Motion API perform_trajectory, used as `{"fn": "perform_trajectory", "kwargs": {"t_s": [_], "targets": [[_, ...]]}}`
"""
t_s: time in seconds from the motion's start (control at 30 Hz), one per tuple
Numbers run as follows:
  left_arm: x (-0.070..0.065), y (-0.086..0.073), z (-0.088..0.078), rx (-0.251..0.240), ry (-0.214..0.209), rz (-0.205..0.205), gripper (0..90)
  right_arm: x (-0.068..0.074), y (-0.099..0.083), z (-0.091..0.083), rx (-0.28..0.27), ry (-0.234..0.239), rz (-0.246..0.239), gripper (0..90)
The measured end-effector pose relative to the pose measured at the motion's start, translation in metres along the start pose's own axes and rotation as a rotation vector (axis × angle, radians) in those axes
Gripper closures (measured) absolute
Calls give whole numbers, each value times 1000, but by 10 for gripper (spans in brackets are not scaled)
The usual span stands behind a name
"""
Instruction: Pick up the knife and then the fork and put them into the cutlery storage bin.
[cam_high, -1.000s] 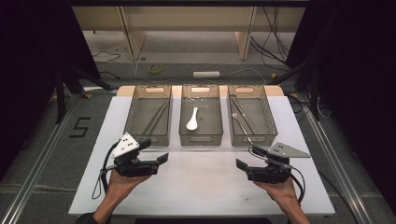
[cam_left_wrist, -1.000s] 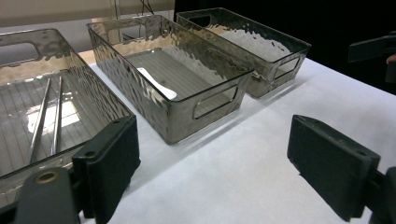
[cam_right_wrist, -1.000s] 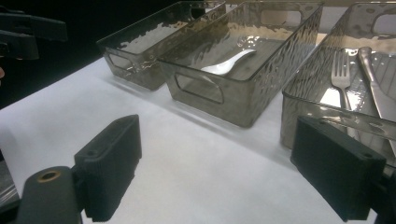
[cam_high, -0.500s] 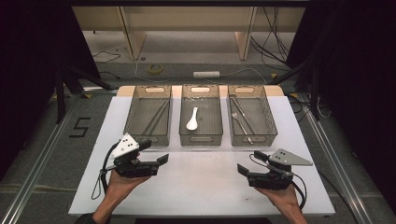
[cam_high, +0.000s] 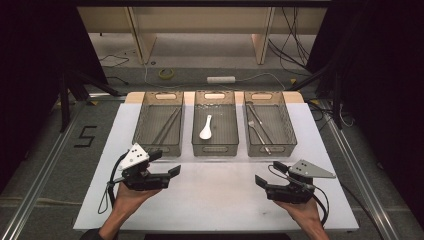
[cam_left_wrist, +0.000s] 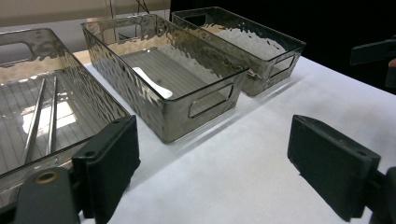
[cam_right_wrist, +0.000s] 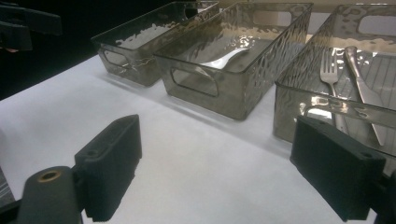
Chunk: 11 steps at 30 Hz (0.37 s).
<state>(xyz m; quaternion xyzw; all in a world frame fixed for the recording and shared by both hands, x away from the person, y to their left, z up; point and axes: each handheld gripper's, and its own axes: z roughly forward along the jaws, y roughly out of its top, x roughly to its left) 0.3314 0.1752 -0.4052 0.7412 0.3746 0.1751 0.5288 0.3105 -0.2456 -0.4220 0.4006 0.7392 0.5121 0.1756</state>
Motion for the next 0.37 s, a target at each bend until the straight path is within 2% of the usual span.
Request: {"fn": "perform_trajectory", "kwargs": {"t_s": [0.37], "targets": [[0,0,0,0,1,0,163,0,0,0,3,-3,0,172]]}}
